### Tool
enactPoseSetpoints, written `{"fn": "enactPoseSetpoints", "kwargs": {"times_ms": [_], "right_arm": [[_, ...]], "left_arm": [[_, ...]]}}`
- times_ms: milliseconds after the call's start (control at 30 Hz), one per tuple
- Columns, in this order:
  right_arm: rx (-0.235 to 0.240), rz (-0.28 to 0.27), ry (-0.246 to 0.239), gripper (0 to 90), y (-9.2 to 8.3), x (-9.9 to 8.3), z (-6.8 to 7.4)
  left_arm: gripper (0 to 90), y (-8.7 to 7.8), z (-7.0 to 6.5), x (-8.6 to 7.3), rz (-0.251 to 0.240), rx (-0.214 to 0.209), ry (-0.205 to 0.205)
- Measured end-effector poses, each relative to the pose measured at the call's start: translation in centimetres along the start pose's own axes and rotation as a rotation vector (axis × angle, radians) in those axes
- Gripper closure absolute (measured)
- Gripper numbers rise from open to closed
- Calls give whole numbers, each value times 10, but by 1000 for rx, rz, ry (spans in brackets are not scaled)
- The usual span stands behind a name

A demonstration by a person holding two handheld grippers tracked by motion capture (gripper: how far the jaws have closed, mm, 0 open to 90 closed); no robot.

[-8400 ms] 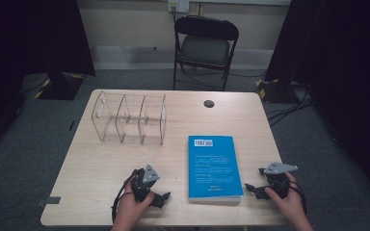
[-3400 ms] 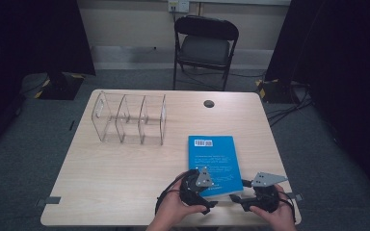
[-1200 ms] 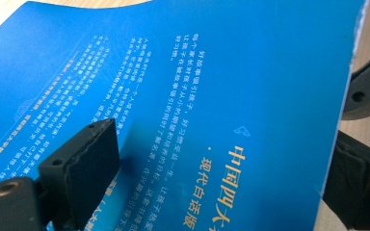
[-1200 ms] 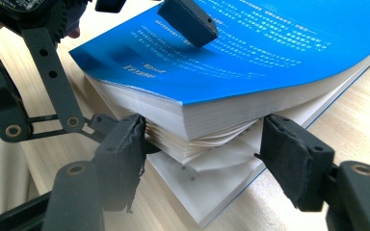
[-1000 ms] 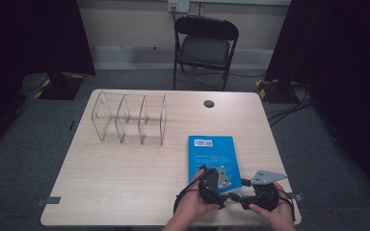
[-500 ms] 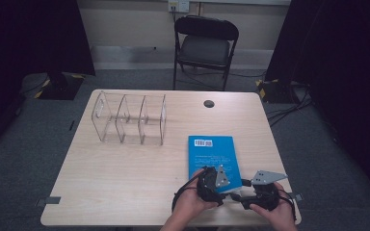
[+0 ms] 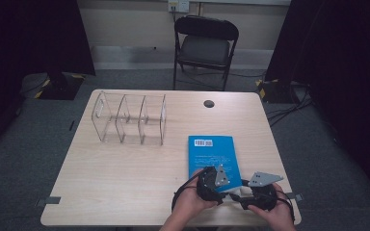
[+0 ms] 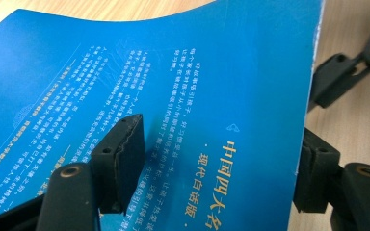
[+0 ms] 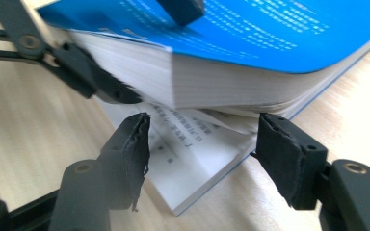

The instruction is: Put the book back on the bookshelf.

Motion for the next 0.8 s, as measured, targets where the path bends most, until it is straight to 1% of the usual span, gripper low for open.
{"fn": "enactPoseSetpoints", "kwargs": {"times_ms": [67,133,167,200,267,333,433,467,533,600,633,700,733,767,800], "right_arm": [[-12,-7,4,387,1,0,-1],[-32,-8,-2,399,0,1,-4],[-37,-10,0,402,0,1,-5],[-46,-13,-5,406,0,1,-7],[-59,-19,12,409,0,0,-10],[-63,-31,20,411,0,1,-11],[-76,-56,0,426,0,5,-11],[-83,-59,-1,430,0,6,-11],[-79,-68,0,430,-1,8,-10],[-68,-75,17,430,-1,8,-10],[-69,-76,19,431,-1,8,-10],[-73,-75,11,434,-2,9,-10],[-70,-82,8,438,-2,10,-9],[-72,-85,6,447,-3,11,-9],[-74,-87,2,447,-3,12,-8]], "left_arm": [[313,0,0,0,0,1,0],[311,1,0,1,-6,-1,1],[310,1,-1,0,-5,-2,-4],[310,0,0,0,8,-4,4],[307,0,-1,0,14,0,10],[303,1,-1,0,10,1,5],[291,1,-2,1,10,0,2],[289,1,-2,1,11,0,2],[280,1,-2,1,8,-2,-6],[259,3,-2,1,2,3,-11],[232,2,-2,0,22,4,-12],[182,3,-2,-1,27,5,-20],[161,6,-3,0,9,13,-25],[156,7,-3,0,10,22,-16],[149,8,-3,0,13,21,-12]]}}
Point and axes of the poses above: each handheld gripper's, and its own axes: y roughly forward along the jaws, x roughly out of its top, z roughly to its left, the point moved 8 cm from there along y, roughly forward along the jaws, and after that the axes turned 15 degrees about -z, right-handed, at the moved point
